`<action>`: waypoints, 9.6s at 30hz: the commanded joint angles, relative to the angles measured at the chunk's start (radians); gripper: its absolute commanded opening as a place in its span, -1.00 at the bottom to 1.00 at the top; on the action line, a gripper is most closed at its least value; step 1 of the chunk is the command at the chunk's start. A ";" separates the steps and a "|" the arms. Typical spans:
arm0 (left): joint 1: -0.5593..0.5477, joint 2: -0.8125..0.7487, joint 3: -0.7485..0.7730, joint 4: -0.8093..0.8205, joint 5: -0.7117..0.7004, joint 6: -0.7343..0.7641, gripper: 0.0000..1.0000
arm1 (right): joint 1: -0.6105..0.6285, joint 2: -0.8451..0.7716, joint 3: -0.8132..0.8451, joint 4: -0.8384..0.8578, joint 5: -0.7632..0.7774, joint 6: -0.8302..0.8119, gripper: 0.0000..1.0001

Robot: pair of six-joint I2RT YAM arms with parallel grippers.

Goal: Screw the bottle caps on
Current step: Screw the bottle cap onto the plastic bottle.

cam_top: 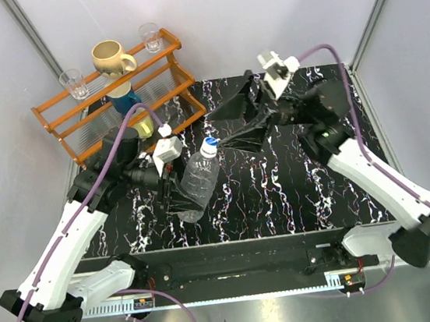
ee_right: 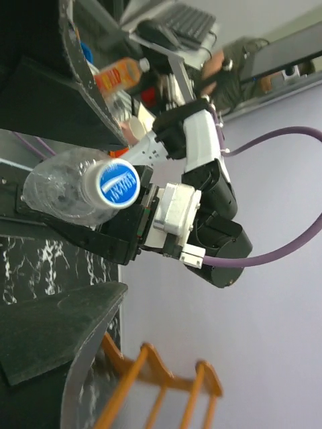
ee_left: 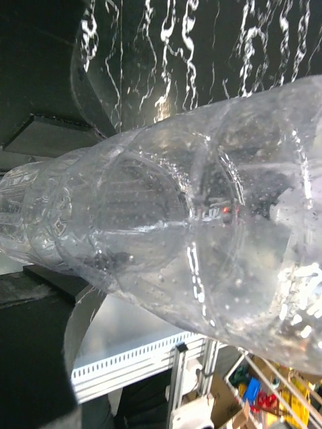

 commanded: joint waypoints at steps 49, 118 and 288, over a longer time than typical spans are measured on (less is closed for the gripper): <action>0.002 0.042 0.023 0.162 0.082 -0.043 -1.00 | 0.023 0.229 0.031 0.667 -0.202 0.510 -0.18; 0.008 -0.030 0.049 0.105 -0.783 0.101 -0.87 | 0.444 0.026 0.207 -0.709 1.273 -0.045 0.99; 0.008 -0.007 -0.012 0.121 -0.824 0.124 -1.00 | 0.234 0.209 0.052 -0.720 0.823 0.098 -1.00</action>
